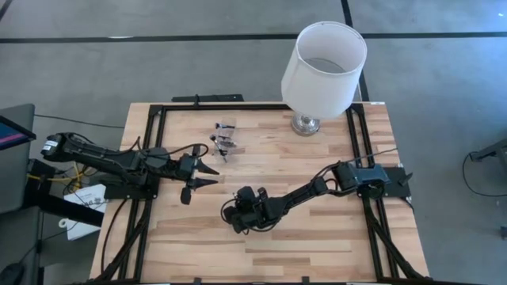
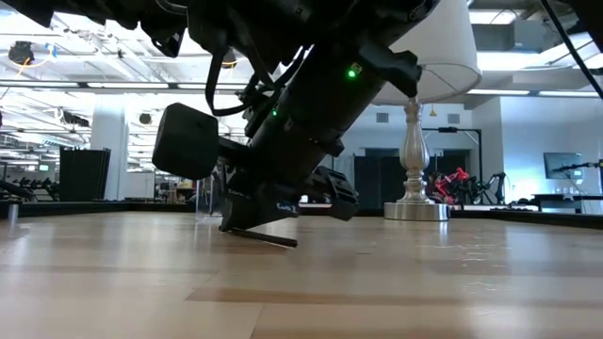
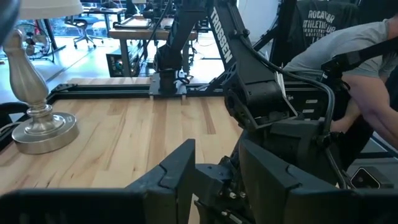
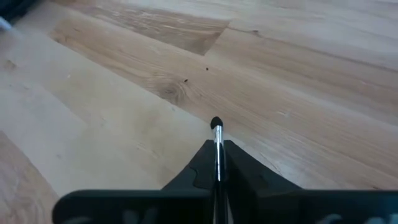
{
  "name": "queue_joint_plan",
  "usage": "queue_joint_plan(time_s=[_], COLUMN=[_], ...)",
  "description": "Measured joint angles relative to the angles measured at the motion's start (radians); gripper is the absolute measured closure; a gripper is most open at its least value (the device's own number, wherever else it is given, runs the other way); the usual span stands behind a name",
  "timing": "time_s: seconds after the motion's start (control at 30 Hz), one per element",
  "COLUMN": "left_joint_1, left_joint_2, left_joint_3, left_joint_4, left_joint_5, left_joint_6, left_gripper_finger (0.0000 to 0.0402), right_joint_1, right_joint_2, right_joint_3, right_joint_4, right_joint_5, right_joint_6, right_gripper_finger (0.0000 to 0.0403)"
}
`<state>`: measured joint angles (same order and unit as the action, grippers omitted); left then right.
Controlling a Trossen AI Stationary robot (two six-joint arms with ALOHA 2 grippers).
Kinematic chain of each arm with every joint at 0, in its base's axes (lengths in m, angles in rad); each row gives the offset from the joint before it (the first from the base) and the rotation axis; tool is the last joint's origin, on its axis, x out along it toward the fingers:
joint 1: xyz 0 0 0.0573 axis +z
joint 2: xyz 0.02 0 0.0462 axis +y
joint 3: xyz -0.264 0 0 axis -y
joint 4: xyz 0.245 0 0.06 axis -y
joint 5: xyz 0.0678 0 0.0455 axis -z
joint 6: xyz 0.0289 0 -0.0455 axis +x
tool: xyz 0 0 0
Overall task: Put items in baskets/containers
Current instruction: Put the eyeshadow brush into the right transparent organizer
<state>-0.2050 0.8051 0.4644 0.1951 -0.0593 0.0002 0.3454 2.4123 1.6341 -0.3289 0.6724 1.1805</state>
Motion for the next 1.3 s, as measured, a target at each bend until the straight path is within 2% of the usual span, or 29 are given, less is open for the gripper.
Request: queue_joint_plan(time_s=[0.13, 0.33, 0.43, 0.53, 0.6, 0.67, 0.77, 0.9, 1.07, 1.2, 1.3], left_joint_1=[0.0, 0.0, -0.001, -0.02, -0.046, -0.076, -0.103, -0.107, -0.107, -0.107, -0.107], left_joint_2=[0.0, 0.0, 0.0, 0.004, 0.014, 0.03, 0.039, 0.039, 0.039, 0.04, 0.039], left_joint_3=[0.0, 0.0, 0.0, -0.015, -0.05, -0.091, -0.14, -0.171, -0.19, -0.201, -0.2], left_joint_4=[0.0, -0.001, -0.004, -0.001, -0.001, 0.003, 0.013, 0.023, 0.035, 0.043, 0.049], left_joint_5=[0.0, 0.001, 0.034, 0.117, 0.158, 0.159, 0.121, 0.091, 0.082, 0.082, 0.082], left_joint_6=[0.0, -0.023, -0.105, -0.16, -0.187, -0.198, -0.228, -0.279, -0.301, -0.301, -0.301], left_gripper_finger=[0.028, 0.028, 0.028, 0.028, 0.028, 0.028, 0.028, 0.028, 0.028, 0.028, 0.028], right_joint_1=[0.007, 0.021, 0.026, 0.027, 0.025, 0.024, 0.015, 0.012, 0.028, 0.026, 0.03], right_joint_2=[-0.005, -0.087, -0.154, -0.194, -0.221, -0.266, -0.305, -0.257, -0.179, -0.182, -0.18], right_joint_3=[-0.003, -0.012, -0.007, -0.006, -0.008, -0.006, -0.003, -0.005, -0.007, -0.002, -0.004], right_joint_4=[0.027, -0.008, -0.039, -0.085, -0.106, -0.118, -0.108, -0.038, -0.079, -0.07, -0.099], right_joint_5=[0.014, 0.061, 0.117, 0.22, 0.284, 0.301, 0.195, 0.039, 0.019, -0.027, -0.011], right_joint_6=[-0.031, -0.164, -0.207, -0.242, -0.276, -0.32, -0.401, -0.419, -0.419, -0.334, -0.304], right_gripper_finger=[0.0396, 0.0401, 0.0402, 0.0402, 0.0401, 0.0402, 0.0402, 0.0396, 0.0362, 0.0319, 0.0285])
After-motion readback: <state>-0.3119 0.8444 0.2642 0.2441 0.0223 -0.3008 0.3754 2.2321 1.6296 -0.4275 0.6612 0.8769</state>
